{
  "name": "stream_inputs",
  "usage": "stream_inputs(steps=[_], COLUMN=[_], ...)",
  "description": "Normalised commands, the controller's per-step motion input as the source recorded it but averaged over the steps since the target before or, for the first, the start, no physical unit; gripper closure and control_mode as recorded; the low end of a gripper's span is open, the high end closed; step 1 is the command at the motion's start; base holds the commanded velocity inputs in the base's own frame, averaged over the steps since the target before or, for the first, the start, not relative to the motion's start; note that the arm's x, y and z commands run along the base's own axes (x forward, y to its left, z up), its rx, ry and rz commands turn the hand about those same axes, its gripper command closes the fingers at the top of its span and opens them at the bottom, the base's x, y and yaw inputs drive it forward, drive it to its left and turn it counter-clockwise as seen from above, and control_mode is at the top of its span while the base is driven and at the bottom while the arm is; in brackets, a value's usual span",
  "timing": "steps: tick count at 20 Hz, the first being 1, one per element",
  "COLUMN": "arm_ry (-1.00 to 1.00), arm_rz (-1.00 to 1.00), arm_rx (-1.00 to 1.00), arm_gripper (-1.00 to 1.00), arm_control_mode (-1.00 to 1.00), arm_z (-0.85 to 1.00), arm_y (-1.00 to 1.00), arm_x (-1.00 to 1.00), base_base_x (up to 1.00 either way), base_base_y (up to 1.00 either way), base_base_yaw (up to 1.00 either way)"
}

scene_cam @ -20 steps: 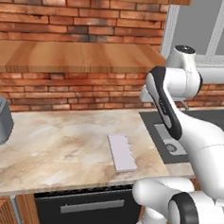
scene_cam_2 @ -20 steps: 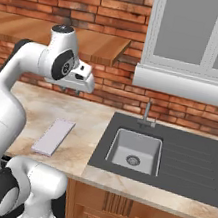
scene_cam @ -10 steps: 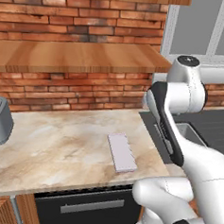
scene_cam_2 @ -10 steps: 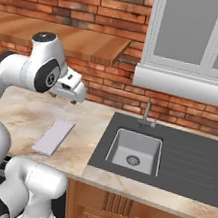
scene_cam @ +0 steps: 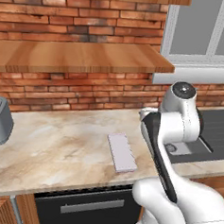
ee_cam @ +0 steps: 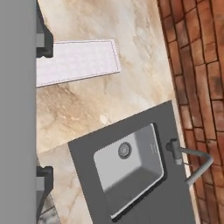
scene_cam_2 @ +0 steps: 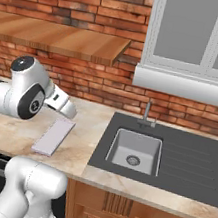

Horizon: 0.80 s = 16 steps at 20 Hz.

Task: The ice cube tray has been filled with water. Take the tray and place it in the freezer to make ice. Close the freezer door after placing the tray.

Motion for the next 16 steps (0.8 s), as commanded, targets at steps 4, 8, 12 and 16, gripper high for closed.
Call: stream_inputs(steps=[4,8,12,16], arm_ry=[-0.01,0.05,0.06,0.04], arm_rz=[-0.12,-0.11,-0.12,-0.09], arm_rx=[0.14,0.21,0.15,0.02], arm_gripper=[-1.0,-1.0,-1.0,-1.0], arm_control_mode=[-1.0,-1.0,-1.0,-1.0], arm_z=[-0.18,-0.03,-0.12,-0.23], arm_y=[0.09,0.19,0.24,0.2], arm_x=[-0.04,0.0,0.01,0.03], base_base_x=[0.0,0.0,0.0,0.0], base_base_y=[0.0,0.0,0.0,0.0], base_base_yaw=[0.0,0.0,0.0,0.0])
